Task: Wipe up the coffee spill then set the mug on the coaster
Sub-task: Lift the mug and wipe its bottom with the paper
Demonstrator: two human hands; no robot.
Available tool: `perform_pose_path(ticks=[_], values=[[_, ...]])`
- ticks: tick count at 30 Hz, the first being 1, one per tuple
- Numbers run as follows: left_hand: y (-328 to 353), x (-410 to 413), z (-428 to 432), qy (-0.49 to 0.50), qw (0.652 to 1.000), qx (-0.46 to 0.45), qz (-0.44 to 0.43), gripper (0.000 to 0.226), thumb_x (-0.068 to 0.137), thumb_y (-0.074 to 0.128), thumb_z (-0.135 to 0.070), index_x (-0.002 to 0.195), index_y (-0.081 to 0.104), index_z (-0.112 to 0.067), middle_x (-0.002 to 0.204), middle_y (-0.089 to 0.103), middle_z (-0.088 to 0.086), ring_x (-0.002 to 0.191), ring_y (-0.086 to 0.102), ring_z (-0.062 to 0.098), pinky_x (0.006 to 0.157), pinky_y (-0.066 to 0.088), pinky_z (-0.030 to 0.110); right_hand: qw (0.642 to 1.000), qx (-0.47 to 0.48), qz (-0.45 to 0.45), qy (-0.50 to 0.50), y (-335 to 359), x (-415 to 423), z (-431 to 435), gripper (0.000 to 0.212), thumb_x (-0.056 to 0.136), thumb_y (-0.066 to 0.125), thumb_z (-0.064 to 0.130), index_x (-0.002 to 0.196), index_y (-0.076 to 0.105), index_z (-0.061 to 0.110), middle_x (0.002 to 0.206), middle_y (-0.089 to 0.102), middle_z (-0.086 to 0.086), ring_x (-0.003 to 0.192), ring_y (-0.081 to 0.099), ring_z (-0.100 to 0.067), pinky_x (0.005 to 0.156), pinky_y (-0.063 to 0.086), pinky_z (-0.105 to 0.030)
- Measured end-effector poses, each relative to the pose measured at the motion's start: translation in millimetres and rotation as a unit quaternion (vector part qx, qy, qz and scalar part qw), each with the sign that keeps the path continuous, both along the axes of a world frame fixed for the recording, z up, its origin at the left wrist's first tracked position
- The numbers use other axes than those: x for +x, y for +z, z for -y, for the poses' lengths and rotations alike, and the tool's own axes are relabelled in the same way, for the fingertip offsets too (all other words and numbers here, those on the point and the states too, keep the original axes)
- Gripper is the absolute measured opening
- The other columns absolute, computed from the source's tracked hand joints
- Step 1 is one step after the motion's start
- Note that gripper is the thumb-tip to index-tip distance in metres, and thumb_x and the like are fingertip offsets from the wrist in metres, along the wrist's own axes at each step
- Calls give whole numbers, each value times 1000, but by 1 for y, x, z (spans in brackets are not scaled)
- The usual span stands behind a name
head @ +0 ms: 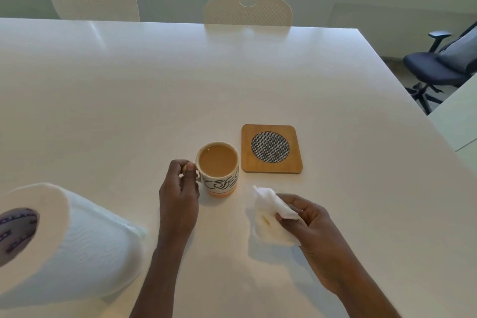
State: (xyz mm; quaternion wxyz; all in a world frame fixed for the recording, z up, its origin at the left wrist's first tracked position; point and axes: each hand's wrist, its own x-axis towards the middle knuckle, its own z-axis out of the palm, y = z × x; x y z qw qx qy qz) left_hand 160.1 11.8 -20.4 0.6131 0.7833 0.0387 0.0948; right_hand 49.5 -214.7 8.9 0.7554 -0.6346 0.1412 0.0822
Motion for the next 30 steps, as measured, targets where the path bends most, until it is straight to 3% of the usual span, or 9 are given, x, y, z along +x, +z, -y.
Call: perform_pose_path(ticks=[3,7,8,10,12,15,20,25,30], values=[[2,2,-3,-24,998,-58,-14,22,102,46,-34,86,55,-22,66,50,-9,59,40,20,48,36,26,998,-44,3,50,-1,1,5,32,100,62,6,113,85,24,132,77,10,122,72,-12,91,61,-28],[5,5,-8,-58,993,-96,-35,25,101,47,-30,84,51,-11,69,40,8,63,36,22,50,35,23,990,-115,16,78,3,-1,7,28,93,66,43,105,87,29,139,68,24,126,67,-3,99,55,-27],[4,6,-9,-68,992,-99,-37,27,103,47,-28,86,48,-7,71,35,16,64,34,24,51,34,23,986,-151,28,57,3,-2,6,22,94,72,43,101,87,29,135,70,25,123,68,-1,95,54,-23],[2,7,-12,-84,990,-105,-39,31,107,46,-25,88,44,-2,77,28,25,65,30,24,53,33,24,983,-178,40,16,-1,-3,5,13,92,82,21,100,84,30,127,76,21,111,74,-5,83,57,-21],[0,8,-13,-92,987,-121,-45,32,109,46,-26,89,42,0,78,25,22,64,28,18,56,32,25,987,-159,20,-7,-2,-3,3,36,86,86,8,108,79,35,116,81,13,96,79,-11,73,60,-21],[-2,8,-12,-92,982,-153,-58,32,109,46,-27,87,42,-4,77,24,13,64,26,14,57,30,25,985,-168,7,-42,-2,-1,2,28,85,86,7,100,83,31,116,80,18,92,79,-9,70,61,-21],[1,6,-11,-88,975,-188,-76,28,102,49,-34,78,44,-21,76,31,3,67,27,13,62,30,29,977,-201,3,-73,-2,-2,-1,23,96,75,15,108,73,34,85,82,4,61,60,-11,55,50,-23],[2,4,-11,-97,972,-194,-86,29,101,49,-36,78,43,-20,73,38,-3,67,31,13,65,30,33,959,-249,28,-129,-6,-3,-4,34,95,74,12,106,79,44,93,83,12,76,72,-8,68,54,-23],[6,1,-11,-97,972,-195,-85,31,100,49,-36,79,40,-15,74,38,-2,67,31,12,66,31,32,967,-170,28,-186,-11,-1,-10,42,96,71,1,102,86,39,100,85,14,96,79,-7,81,64,-25]])
